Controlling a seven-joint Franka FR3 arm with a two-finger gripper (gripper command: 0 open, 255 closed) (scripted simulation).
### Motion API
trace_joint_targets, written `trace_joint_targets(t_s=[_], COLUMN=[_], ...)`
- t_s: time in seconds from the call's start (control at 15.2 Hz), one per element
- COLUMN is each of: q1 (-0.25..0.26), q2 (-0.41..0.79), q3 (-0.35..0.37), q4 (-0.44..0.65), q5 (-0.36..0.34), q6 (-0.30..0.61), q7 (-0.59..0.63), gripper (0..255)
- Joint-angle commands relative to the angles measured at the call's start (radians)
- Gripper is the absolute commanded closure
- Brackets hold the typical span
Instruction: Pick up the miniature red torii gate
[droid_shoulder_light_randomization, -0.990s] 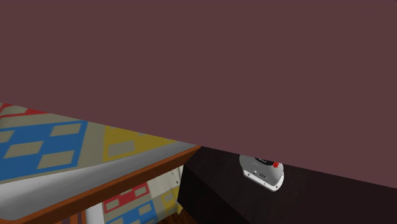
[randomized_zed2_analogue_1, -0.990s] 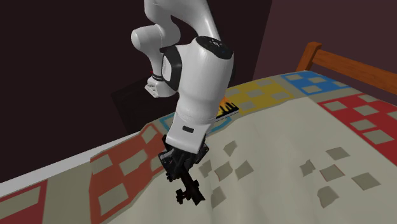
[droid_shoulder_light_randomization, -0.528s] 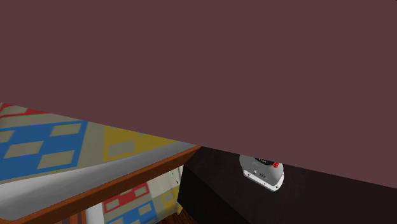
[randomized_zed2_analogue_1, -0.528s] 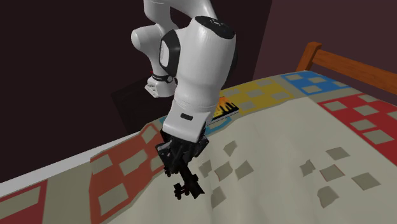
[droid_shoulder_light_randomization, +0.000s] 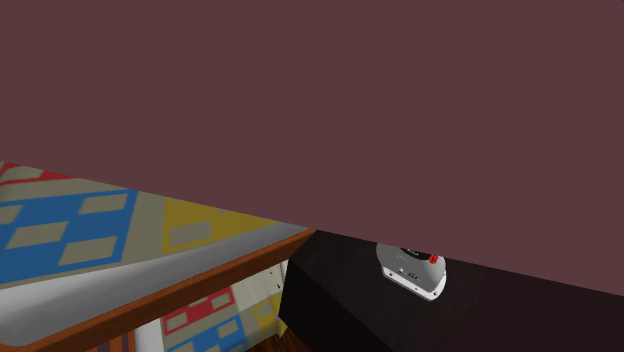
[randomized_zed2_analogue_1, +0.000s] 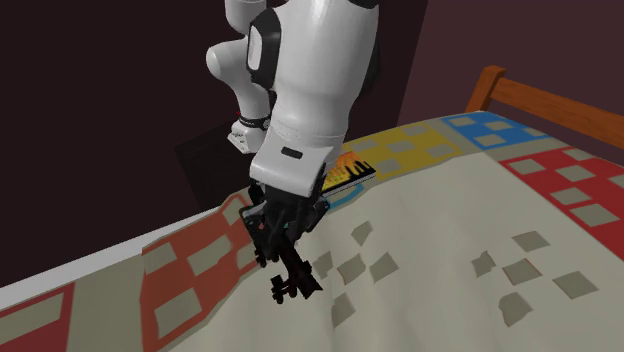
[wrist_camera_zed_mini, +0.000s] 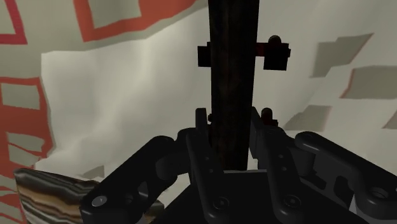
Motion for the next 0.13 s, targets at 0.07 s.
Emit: trace_joint_targets(t_s=[0.07], q1=[-0.001], q2=[-0.003], q3=[0.000], q4=[0.012], q5=[0.001], q6=[-0.014], q7=[-0.005], gripper=[255])
